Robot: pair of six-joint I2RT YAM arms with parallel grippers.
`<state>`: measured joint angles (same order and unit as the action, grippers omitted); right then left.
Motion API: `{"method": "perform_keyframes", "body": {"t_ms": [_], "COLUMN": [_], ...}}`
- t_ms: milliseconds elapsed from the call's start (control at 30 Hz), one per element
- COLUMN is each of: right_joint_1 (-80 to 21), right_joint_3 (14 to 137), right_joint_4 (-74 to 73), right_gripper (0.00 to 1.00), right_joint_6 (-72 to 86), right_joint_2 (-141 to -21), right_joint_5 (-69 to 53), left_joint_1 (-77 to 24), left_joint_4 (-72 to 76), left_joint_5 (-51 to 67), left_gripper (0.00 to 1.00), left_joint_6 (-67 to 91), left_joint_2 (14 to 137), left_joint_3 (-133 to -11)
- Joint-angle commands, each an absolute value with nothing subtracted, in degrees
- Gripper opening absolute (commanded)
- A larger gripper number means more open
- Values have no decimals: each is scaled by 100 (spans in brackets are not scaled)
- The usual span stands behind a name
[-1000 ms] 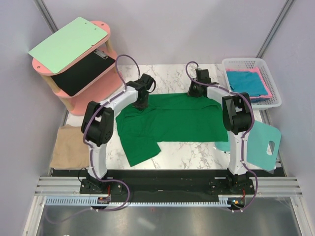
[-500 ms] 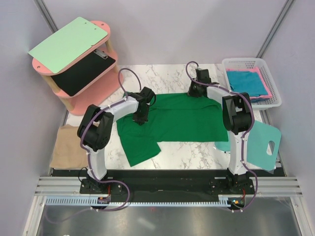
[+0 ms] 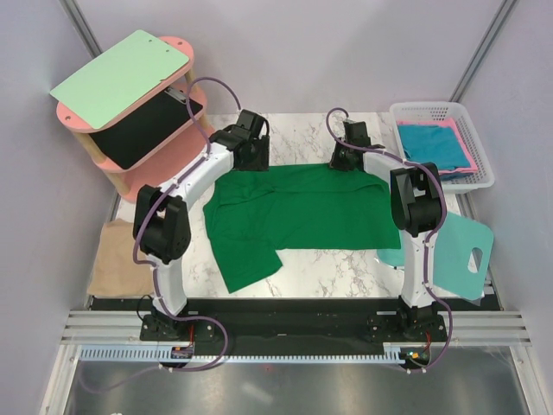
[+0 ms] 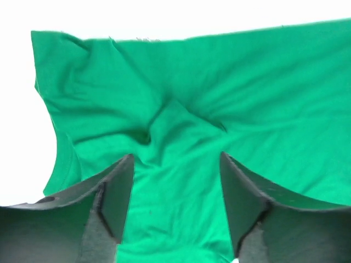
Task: Fold and stack the t-shirts
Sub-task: Fold the flattened tshirt in 1/3 of the way
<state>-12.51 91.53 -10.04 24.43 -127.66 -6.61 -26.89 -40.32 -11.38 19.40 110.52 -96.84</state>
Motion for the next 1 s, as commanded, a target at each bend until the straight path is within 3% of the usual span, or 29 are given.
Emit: {"method": "perform_keyframes", "body": {"t_ms": [0,433,567,833,967], "right_joint_1": [-1151,-1151,-1151,-1151,-1151], "right_joint_3": [8921,8938,8930,8912,8912], "right_joint_4": [-1696,-1696,-1696,-1696,-1705], "right_gripper": [8,9,9,9,9], "right_joint_6": [2338,2338,2347,2338,2329], "right_joint_2": [-12981,-12981,-12981,-12981,-12981], "right_joint_5": [-378,-369,-369,-369,-369], "left_joint_1": [-2453,-2285,-2285,-2268,-2276], "left_joint_4": [-4131,-4412,-4403,-4377,-4368], "left_joint_5": [-941,-721,-624,-677,-685], "left_gripper": [72,71,56,52,40], "left_joint_6": [1863,1846,1881,1881,1846], "left_joint_2": [11627,12173,12199,12357,12436], "left_joint_3": [-10133,-10301,-10099,-9967,-9993]}}
